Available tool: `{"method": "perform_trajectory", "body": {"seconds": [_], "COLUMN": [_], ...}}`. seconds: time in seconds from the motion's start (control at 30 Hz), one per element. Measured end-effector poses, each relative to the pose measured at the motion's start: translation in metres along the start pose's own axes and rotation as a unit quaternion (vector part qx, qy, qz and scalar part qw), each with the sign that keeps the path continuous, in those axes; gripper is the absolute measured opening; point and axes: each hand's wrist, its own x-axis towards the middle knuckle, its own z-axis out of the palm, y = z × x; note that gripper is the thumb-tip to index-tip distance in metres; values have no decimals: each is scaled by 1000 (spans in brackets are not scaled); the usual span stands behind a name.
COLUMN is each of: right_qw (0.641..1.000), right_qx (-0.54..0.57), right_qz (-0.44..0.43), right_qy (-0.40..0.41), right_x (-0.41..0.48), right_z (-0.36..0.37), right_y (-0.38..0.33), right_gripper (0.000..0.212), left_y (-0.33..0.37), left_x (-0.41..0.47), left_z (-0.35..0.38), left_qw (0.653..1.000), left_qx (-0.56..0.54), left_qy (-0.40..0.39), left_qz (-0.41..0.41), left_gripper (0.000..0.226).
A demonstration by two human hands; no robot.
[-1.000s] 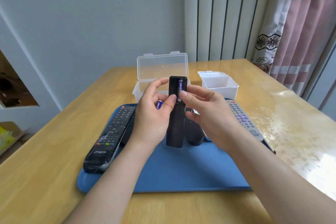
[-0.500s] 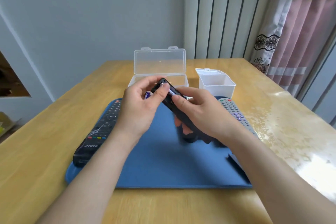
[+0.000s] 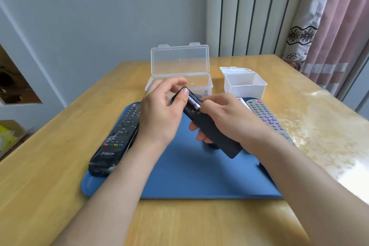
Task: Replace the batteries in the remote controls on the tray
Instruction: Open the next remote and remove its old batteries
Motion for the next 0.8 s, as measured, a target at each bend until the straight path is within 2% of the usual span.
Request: {"method": "perform_trajectory", "body": {"seconds": [0.1, 0.2, 0.37, 0.5, 0.8], "right_qw": [998, 997, 998, 999, 1000], "right_qx": [55, 74, 59, 38, 14], "right_qz": [12, 21, 27, 20, 13], "right_qy": [7, 13, 1, -2, -6], "right_x": [1, -1, -3, -3, 2], "right_z": [-4, -6, -8, -7, -4], "right_y": [0, 0, -3, -2, 4], "right_gripper": [28, 28, 28, 30, 30], "left_y": [0, 2, 4, 4, 0], "left_x": [-1, -2, -2, -4, -3], "left_z": [-3, -4, -4, -3, 0], "left_qw": [986, 975, 961, 963, 985], "left_qx": [129, 184, 244, 244, 164], "left_qy": [-23, -35, -3, 2, -11], "left_qz": [101, 119, 128, 115, 54], "left_gripper": [42, 50, 48, 47, 41]}}
